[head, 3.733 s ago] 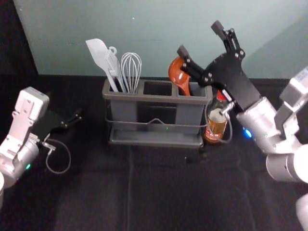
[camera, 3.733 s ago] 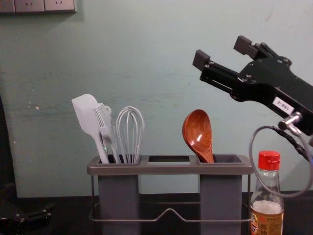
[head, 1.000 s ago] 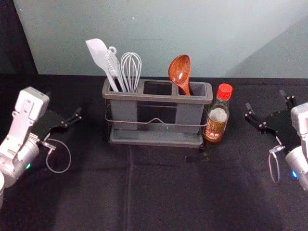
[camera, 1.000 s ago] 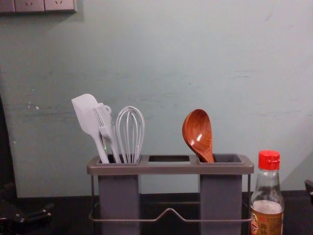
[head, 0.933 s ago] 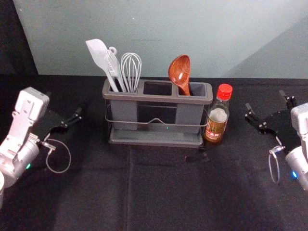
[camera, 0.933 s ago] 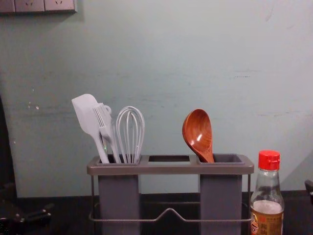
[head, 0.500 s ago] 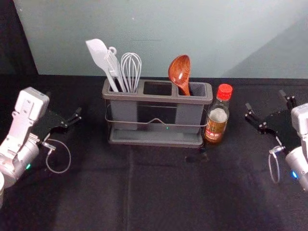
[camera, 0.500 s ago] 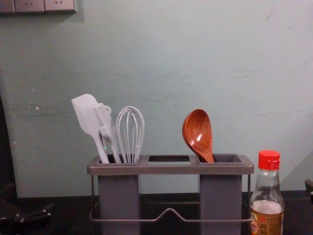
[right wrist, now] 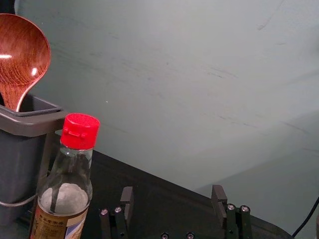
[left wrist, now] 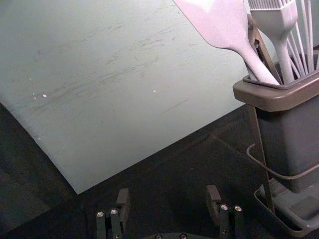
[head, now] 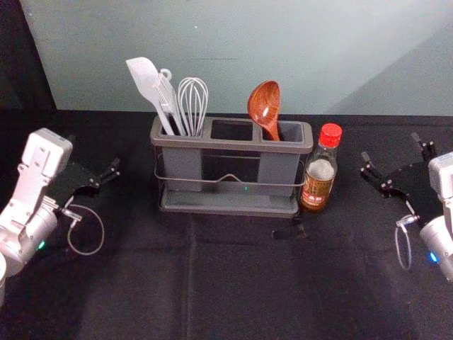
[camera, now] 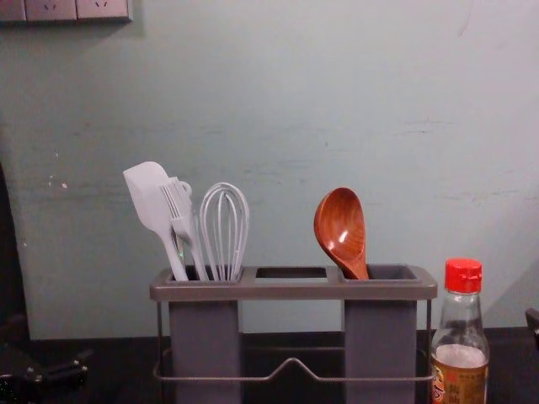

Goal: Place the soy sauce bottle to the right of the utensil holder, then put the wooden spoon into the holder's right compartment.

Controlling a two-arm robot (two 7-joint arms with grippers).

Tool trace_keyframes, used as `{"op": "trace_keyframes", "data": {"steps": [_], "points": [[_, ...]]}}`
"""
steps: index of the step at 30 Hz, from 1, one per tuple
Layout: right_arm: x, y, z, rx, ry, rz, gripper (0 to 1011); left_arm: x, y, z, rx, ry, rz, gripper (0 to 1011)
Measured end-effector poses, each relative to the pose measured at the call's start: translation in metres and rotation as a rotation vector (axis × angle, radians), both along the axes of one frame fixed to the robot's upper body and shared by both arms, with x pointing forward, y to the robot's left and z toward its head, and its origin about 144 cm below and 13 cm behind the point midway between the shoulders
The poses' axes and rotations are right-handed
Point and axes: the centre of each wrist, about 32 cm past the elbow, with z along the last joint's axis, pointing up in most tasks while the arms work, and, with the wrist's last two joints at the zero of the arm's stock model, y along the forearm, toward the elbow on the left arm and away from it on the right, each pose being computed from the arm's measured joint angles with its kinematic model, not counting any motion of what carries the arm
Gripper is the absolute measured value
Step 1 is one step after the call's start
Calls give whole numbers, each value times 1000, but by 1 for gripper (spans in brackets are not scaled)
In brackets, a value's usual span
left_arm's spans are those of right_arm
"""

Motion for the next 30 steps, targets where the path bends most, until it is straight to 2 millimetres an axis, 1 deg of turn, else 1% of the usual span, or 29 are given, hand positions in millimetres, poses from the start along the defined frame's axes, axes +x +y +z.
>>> {"op": "trace_keyframes", "data": {"steps": [30], "points": [[0, 0, 0, 1, 0, 0, 1003, 0, 0, 0, 0, 0, 0, 1005]]}}
